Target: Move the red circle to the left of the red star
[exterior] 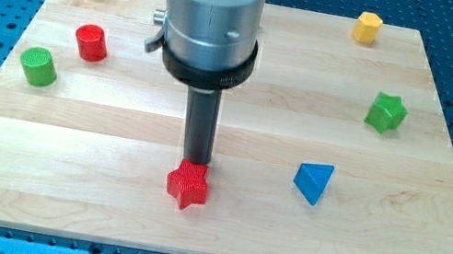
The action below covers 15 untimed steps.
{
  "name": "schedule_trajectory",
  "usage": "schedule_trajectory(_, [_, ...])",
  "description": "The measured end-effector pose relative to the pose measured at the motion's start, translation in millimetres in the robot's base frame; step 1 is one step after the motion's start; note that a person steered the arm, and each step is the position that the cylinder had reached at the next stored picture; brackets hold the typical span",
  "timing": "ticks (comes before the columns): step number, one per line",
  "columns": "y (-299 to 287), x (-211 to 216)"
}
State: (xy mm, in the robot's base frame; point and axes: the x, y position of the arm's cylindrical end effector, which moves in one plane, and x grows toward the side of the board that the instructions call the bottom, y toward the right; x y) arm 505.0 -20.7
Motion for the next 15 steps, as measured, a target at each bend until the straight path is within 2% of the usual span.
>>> schedule_trajectory(1, [47.8, -18.8])
schedule_trajectory(2, [79.9, -19.1])
schedule_trajectory(6, [79.1, -20.5])
schedule_trajectory(7, [100.1, -5.4])
schedule_trajectory(8, [181.4, 22.4])
schedule_trajectory(9, [184.9, 40.3])
schedule_trajectory(10, [139.8, 16.6])
schedule_trajectory(11, [98.3, 44.4])
schedule_trajectory(12, [171.3, 84.4])
schedule_trajectory(13, [187.8, 90.0])
schedule_trajectory(14, [91.9, 89.0])
schedule_trajectory(15, [134.2, 56.0])
